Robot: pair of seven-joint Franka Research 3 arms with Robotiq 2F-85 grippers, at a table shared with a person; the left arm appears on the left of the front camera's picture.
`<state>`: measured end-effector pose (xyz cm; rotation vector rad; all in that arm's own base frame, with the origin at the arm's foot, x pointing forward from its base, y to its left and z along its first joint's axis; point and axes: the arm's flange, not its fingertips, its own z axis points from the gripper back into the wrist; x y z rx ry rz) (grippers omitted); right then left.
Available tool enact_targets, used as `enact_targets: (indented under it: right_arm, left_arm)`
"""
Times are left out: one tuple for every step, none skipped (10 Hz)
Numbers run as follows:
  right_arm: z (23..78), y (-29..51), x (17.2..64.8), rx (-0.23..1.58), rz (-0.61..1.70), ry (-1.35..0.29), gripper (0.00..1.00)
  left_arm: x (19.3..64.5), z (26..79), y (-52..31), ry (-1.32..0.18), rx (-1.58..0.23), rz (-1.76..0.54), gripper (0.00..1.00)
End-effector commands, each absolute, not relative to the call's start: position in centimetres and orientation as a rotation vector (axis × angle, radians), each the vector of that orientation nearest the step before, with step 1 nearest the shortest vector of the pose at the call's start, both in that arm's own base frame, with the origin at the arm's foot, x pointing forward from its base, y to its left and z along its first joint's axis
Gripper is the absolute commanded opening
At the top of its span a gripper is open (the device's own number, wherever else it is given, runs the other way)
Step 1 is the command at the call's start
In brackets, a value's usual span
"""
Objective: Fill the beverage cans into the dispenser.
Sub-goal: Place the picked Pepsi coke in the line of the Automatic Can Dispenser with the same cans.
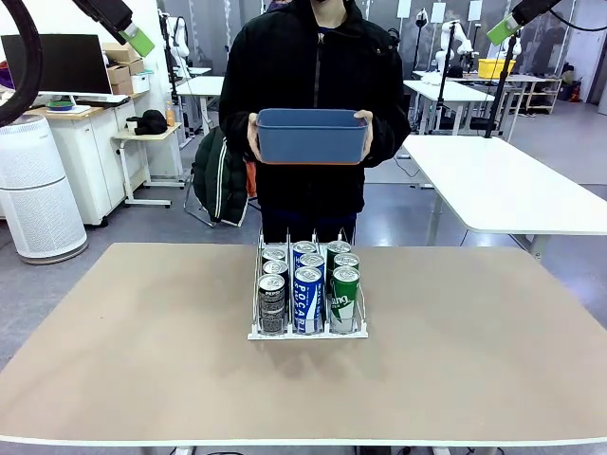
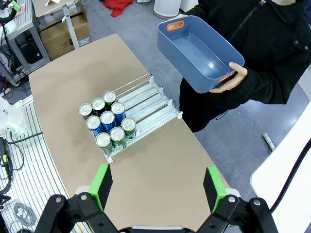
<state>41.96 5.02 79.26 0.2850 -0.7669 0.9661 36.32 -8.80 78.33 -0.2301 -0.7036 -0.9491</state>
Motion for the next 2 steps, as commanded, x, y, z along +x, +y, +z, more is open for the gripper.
enact_targets:
  right_arm:
    - [79.21, 5.1, 41.87, 0.295, 0.964, -0.762, 1.0]
    - [79.21, 5.1, 41.87, 0.295, 0.964, -0.762, 1.0]
  left_arm:
    - [36.26, 78.29, -8.72, -0.699, -0.228, -0.951, 1.0]
    - [36.26, 78.29, -8.72, -0.699, -0.228, -0.951, 1.0]
